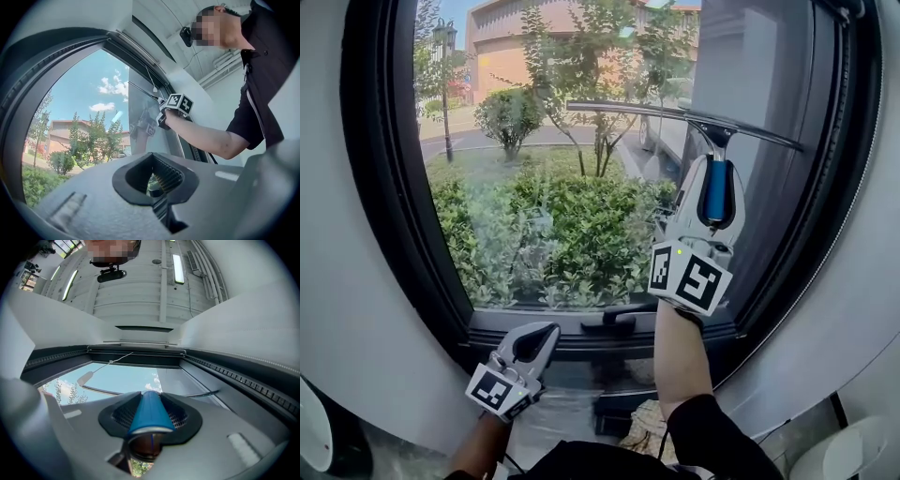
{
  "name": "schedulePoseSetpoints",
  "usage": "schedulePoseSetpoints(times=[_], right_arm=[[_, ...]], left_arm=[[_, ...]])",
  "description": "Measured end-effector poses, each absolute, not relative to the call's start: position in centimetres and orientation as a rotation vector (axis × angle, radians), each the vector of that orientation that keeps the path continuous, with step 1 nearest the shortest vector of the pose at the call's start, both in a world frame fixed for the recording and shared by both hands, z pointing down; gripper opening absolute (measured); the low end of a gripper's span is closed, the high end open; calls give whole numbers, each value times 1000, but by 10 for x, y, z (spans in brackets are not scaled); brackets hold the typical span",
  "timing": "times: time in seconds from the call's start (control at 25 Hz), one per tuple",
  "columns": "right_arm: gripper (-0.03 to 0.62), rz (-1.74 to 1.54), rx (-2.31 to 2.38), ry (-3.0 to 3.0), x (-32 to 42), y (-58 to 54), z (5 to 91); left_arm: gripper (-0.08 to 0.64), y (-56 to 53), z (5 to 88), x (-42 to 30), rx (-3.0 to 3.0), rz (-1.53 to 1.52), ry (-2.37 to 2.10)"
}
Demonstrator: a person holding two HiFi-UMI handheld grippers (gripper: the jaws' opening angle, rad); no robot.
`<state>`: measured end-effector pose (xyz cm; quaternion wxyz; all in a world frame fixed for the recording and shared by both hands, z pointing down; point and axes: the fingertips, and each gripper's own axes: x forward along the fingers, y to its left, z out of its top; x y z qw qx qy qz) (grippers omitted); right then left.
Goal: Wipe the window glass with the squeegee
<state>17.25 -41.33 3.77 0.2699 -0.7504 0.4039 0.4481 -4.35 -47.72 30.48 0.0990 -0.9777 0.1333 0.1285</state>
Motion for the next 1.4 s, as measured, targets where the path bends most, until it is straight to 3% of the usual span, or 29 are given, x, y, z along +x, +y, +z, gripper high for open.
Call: schedulePoseSetpoints(times=[1.4], right_arm=[[132,1145,-2120,1172,170,-406,95]], left_arm=[[0,-461,336,-38,-2919,352,339]])
